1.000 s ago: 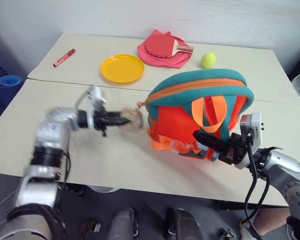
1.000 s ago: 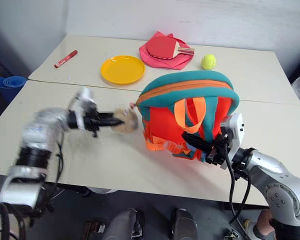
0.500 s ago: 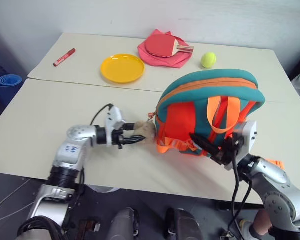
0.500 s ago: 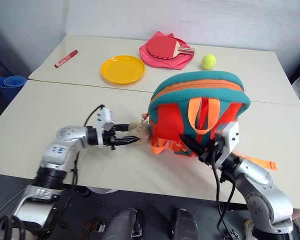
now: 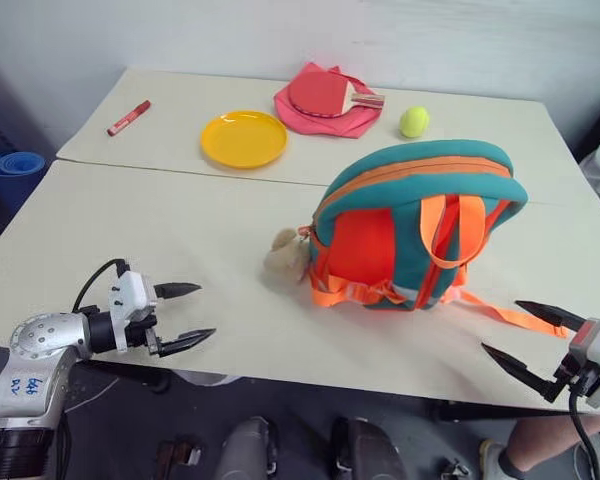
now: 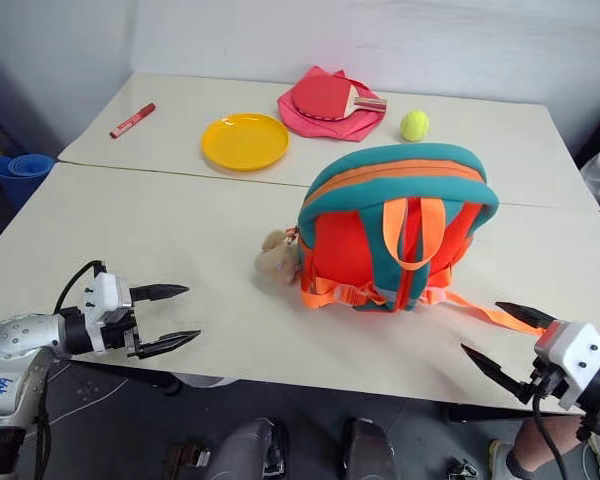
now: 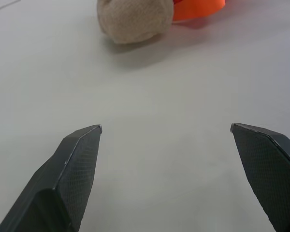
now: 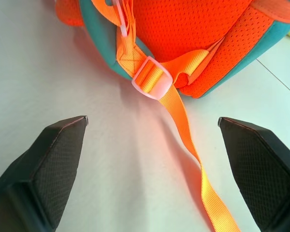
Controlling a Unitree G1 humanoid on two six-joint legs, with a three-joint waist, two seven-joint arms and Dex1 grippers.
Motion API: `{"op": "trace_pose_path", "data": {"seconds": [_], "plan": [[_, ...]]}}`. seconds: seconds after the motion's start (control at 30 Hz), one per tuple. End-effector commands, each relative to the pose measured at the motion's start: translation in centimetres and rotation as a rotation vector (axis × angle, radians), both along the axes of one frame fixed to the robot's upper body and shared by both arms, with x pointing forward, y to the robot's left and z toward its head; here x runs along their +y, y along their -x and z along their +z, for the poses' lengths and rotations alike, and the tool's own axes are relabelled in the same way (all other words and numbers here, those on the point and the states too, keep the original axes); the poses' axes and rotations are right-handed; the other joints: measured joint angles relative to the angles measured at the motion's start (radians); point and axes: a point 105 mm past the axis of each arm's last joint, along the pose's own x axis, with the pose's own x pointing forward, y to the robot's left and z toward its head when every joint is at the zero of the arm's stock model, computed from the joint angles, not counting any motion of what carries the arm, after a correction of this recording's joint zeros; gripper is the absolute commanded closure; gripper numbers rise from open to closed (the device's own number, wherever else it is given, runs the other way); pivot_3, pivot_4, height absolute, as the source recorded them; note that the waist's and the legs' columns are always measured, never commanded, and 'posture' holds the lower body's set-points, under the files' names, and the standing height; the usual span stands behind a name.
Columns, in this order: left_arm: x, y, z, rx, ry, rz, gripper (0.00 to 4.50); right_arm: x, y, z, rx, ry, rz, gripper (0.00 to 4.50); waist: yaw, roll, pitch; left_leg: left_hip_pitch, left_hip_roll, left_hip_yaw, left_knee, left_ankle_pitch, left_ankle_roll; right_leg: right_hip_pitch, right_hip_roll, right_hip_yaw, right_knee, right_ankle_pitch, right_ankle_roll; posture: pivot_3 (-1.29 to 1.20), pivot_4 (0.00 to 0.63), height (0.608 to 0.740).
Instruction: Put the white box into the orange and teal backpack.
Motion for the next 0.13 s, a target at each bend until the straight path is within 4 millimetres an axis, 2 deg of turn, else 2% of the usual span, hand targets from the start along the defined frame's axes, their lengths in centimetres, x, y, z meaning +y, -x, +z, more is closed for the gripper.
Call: {"op": "trace_pose_path", "data": {"seconds": [0.03,0.13], "plan": [[-0.24,0.71,0.44,-0.061,-0.044,-0.02,0.0,0.12,-0.08,0.21,-0.019,0.058,0.061,0.05,0.001,0.002,0.0,0.0,0.0,0.0,0.0,0.0,0.0,0.0,0.0,0.0,0.001,0.0,-0.001,0.0,0.15,0.74],[0.13,0.71,-0.39,-0.038,-0.059,0.005,0.0,-0.66,-0.83,0.03,-0.027,0.069,0.029,0.05,0.001,0.002,0.0,0.001,0.0,0.001,0.0,0.001,0.002,0.0,0.0,-0.001,0.002,-0.002,-0.003,0.0,0.15,0.74]]}}
